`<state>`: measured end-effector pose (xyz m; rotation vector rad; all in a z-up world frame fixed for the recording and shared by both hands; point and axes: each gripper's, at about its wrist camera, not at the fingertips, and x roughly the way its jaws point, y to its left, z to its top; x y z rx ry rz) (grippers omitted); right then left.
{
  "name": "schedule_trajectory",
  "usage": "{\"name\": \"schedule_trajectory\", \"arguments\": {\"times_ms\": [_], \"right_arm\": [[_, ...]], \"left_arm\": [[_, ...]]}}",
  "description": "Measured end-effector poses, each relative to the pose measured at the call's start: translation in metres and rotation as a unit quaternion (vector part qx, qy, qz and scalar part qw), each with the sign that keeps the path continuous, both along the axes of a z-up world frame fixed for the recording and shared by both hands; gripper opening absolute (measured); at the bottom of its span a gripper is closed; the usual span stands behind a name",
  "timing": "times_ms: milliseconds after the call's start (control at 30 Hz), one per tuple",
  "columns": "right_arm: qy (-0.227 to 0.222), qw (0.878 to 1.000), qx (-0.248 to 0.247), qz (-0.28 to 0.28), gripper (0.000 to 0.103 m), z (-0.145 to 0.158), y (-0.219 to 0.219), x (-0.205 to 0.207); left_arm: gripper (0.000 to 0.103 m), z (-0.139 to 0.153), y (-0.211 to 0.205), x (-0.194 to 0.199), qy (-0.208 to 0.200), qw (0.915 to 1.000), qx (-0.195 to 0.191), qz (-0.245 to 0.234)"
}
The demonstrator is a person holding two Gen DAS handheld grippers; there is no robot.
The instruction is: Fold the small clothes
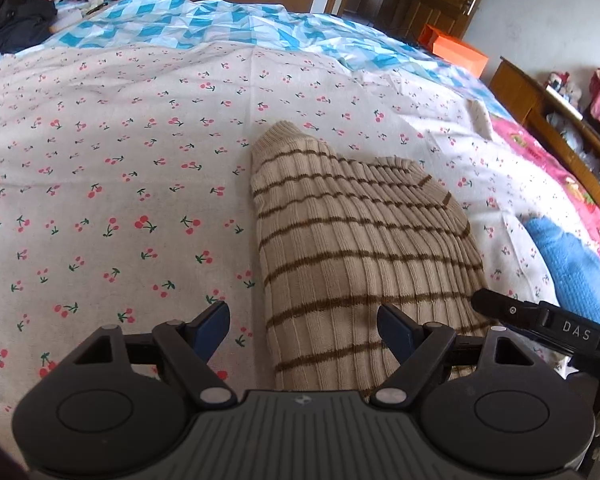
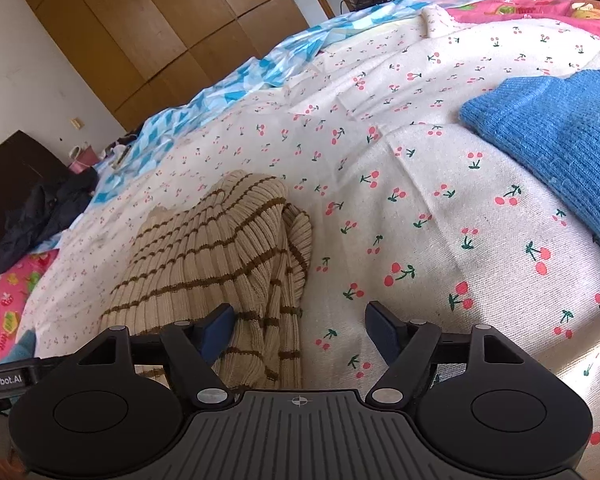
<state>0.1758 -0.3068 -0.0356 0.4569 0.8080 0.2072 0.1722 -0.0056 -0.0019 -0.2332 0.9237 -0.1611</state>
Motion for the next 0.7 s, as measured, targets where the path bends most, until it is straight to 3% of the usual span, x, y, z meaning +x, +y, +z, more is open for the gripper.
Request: {"name": "schedule_trajectory", "arguments": {"times_ms": [267, 367, 433, 700], "right_arm": [[0.001, 0.999, 0.043, -0.02, 0.075, -0.004, -0.011, 0.008], [0.002, 0.999, 0.047, -0.018, 0.08, -0.008, -0.011, 0.017], [0.005, 0.999, 0.052, -0.002, 0.088, -0.01, -0.008, 0.022], [0.009, 0.999, 0.045, 0.022, 0.091, -0.011, 0.01, 0.044]], "left_arm": [[0.085, -0.01, 0.007, 0.011, 0.009, 0.9992, -0.037, -0.015], [0.085, -0.015, 0.004, 0.019, 0.014, 0.9984, -0.049, -0.026], [0.086, -0.019, 0.002, 0.023, 0.017, 0.9976, -0.056, -0.036], [0.091, -0.03, 0.005, 0.037, 0.016, 0.9941, -0.096, -0.047]]}}
